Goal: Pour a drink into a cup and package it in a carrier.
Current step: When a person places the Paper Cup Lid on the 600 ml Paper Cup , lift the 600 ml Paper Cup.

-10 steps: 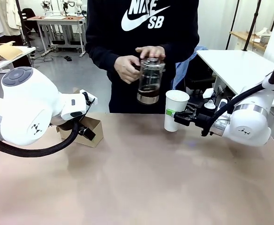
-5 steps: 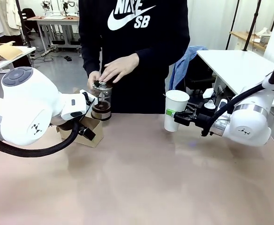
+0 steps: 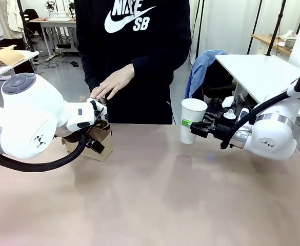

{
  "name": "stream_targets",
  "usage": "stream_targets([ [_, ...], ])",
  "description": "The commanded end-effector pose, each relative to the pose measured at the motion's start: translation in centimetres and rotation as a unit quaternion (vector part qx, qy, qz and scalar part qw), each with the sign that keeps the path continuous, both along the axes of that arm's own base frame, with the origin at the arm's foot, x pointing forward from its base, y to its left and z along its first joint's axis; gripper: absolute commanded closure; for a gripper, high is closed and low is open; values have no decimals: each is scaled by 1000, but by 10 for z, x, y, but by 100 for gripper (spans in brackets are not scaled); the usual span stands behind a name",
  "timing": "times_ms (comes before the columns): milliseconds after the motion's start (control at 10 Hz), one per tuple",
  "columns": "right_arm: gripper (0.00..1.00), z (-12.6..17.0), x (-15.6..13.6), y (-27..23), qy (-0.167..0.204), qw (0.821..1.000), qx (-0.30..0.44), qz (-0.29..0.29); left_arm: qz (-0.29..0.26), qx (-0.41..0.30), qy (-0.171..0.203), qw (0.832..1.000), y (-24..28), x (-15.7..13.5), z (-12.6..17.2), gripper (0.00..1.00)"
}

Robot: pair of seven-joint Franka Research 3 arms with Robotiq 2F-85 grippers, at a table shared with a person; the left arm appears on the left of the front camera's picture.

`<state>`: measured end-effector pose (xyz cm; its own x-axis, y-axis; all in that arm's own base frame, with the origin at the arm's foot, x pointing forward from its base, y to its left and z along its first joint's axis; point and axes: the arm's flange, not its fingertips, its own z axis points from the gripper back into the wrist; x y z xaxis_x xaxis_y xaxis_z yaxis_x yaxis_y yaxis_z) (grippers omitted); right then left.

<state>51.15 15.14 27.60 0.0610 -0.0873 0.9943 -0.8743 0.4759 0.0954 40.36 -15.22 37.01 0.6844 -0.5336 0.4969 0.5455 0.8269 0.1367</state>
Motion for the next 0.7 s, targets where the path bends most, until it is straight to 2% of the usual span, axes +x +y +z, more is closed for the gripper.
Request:
stream_targets([
  [0,20,4,-2,1,-1,1000,-1,-1,0,-1,0,1000,0,0,0,0],
  [600,20,4,-2,1,-1,1000,-1,-1,0,-1,0,1000,0,0,0,0],
])
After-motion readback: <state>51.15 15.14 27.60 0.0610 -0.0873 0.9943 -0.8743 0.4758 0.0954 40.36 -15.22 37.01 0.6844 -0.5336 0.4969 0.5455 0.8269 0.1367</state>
